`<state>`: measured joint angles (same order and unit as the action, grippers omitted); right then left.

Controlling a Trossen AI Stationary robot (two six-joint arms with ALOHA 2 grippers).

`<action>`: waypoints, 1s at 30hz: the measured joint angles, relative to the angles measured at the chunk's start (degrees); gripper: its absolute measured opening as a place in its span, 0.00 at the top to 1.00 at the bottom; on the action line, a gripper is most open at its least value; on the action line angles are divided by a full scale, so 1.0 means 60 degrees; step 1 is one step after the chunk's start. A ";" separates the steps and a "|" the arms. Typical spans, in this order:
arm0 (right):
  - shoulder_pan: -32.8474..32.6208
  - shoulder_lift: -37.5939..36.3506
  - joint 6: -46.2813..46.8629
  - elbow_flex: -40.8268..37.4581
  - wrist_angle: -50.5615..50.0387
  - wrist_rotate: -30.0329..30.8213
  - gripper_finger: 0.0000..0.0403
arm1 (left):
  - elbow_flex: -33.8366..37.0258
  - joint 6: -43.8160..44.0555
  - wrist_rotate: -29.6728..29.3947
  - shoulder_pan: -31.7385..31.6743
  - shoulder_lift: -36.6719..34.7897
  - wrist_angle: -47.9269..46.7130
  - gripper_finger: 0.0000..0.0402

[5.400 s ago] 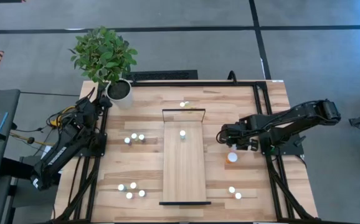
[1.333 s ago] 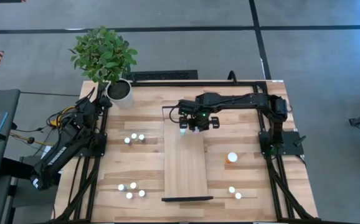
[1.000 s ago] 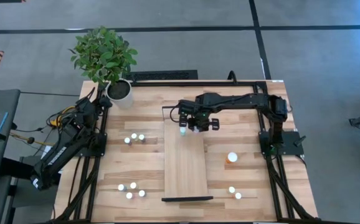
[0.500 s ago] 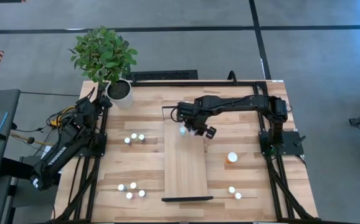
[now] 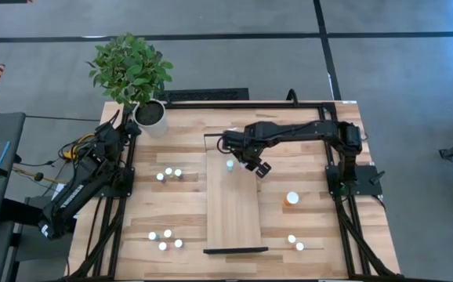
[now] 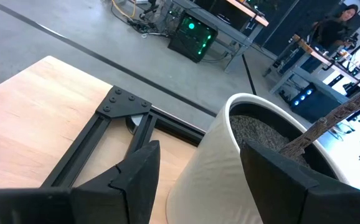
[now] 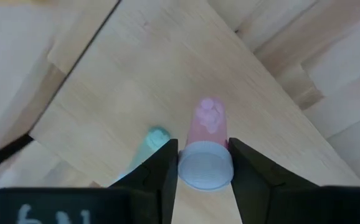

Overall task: Pick and place medicine bottles onto shelf by color
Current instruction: Put the pink pill bottle on the shelf

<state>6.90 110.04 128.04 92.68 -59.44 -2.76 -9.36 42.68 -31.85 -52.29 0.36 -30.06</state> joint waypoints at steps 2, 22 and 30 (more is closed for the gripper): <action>0.0007 0.0000 0.0372 0.0001 0.0010 0.0010 0.65 | 0.0003 0.0000 0.0000 0.0000 0.0000 0.0000 0.48; 0.0123 0.0000 0.1491 0.0000 0.0319 0.0031 0.65 | 0.0003 0.0000 0.0000 0.0000 0.0000 0.0000 0.48; 0.0105 0.0000 0.1444 -0.0019 0.0450 0.0249 0.66 | 0.0003 0.0000 0.0003 0.0000 0.0000 0.0000 0.48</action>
<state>7.53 110.04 136.70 92.57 -56.74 -1.27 -9.35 42.68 -31.84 -52.29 0.36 -30.06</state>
